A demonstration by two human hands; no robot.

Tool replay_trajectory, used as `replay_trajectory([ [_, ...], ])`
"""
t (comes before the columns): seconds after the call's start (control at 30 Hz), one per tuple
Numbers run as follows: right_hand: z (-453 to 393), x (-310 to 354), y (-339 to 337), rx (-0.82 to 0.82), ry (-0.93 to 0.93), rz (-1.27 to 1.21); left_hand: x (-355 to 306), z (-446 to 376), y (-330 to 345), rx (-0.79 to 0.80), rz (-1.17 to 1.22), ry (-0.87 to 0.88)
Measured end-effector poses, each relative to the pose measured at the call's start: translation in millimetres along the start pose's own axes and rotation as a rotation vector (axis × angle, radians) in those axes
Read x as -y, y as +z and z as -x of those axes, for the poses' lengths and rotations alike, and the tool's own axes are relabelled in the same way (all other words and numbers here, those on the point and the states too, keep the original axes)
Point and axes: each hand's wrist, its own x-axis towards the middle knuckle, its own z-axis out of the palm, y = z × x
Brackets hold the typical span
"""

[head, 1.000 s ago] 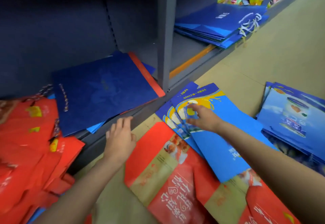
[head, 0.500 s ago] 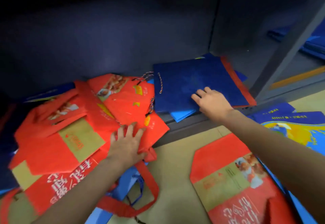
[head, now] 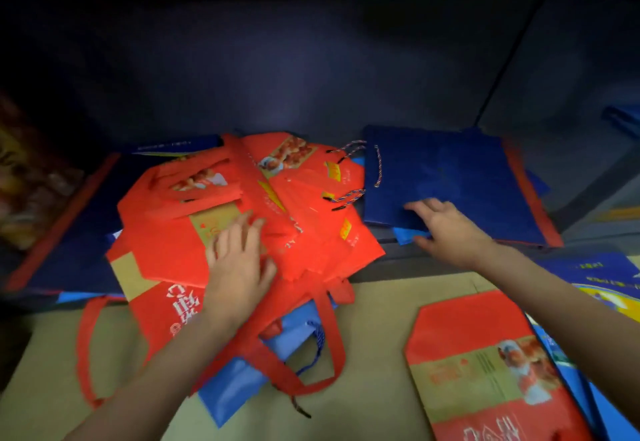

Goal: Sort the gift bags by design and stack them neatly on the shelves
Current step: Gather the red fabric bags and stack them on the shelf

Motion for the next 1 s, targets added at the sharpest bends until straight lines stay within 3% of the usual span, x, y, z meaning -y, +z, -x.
replay_trajectory([
  [0.1, -22, 70, 3, 0.02, -0.186, -0.397, 39, 4, -16, 0.025, 0.037, -0.215],
  [0.2, -51, 147, 13, 0.054, -0.307, -0.481, 70, 11, -29, 0.297, -0.06, -0.201],
  [0.27, -64, 193, 17, 0.056, -0.278, -0.482, 85, 17, -27, 0.496, -0.072, -0.184],
  [0.4, -77, 233, 10, -0.023, -0.106, -0.161, 86, 20, -28, 0.549, -0.147, -0.148],
  [0.47, -84, 219, -5, -0.201, -0.02, -0.372, 89, 19, -30, 0.567, -0.166, -0.165],
  [0.57, -91, 177, -35, -0.367, 0.172, -1.11, 98, 11, -32, 0.603, -0.167, -0.237],
  [0.67, -83, 132, -55, -0.606, 0.315, -1.469, 102, -10, -34, 0.495, -0.079, -0.382],
  [0.77, -71, 95, -52, -0.749, 0.397, -1.53, 84, -23, -31, 0.402, -0.072, -0.268],
  [0.9, -45, 59, -40, -0.833, 0.465, -1.438, 39, -26, -14, 0.637, -0.095, 0.028],
  [1.0, -27, 44, -50, -0.909, 0.563, -1.51, 19, -30, -3, 0.786, -0.137, 0.038],
])
